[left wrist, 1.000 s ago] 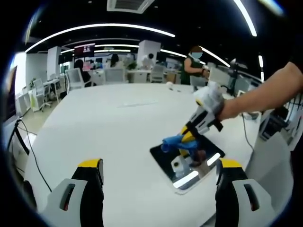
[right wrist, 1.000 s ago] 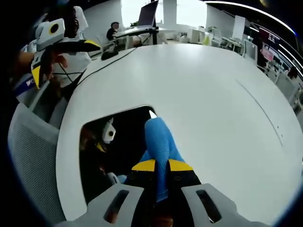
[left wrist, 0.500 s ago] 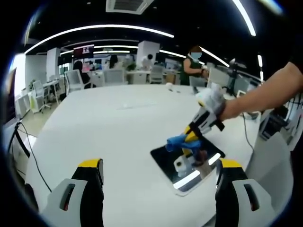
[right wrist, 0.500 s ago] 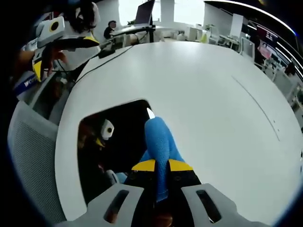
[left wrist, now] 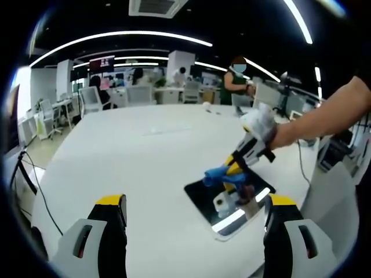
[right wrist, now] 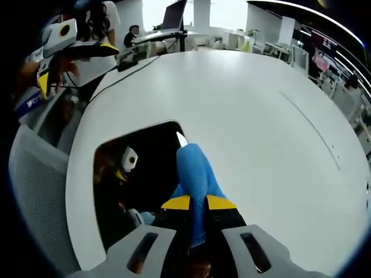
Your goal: Wipe the mirror surface with the cleaning cloth until all visible marks leave the cleaned area.
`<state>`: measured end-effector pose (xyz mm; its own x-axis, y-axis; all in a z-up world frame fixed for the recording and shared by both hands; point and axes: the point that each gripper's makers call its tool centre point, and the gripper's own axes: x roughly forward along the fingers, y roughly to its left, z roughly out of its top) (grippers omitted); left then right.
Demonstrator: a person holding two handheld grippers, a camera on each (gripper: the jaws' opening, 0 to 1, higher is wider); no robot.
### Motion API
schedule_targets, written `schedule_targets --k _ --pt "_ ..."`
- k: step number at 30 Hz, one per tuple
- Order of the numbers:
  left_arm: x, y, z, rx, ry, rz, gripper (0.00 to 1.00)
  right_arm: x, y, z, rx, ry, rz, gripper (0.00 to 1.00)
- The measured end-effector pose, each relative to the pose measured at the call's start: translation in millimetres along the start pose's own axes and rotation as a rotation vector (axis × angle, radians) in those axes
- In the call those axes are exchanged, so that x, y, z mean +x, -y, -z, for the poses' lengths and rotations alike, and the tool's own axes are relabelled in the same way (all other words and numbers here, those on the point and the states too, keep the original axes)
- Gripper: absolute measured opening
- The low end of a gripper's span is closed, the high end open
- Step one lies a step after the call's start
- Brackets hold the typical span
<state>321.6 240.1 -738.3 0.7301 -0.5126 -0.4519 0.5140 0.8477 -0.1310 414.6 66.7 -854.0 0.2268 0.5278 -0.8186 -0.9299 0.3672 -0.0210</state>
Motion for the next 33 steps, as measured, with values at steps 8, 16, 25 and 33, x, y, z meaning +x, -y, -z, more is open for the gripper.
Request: schedule_targets --k 8,16,25,33 --pt "-1.1 0.2 -0.1 0.000 0.002 -0.002 1.00 -0.5 -0.6 -0.1 0.020 0.001 0.011 0.03" --pt "-0.9 2.2 -1.8 -0.001 0.008 -0.001 1.00 -1.7 -1.6 1.7 0.085 0.011 0.080 0.02" --pt "-0.7 4.5 -6.2 0.006 0.016 0.003 1.00 -5.1 -5.5 6.2 0.150 0.030 0.134 0.02" --pt "-0.2 10.3 -8.3 0.014 0.021 0.013 1.00 -8.0 -11.4 10.8 0.181 0.040 0.175 0.02"
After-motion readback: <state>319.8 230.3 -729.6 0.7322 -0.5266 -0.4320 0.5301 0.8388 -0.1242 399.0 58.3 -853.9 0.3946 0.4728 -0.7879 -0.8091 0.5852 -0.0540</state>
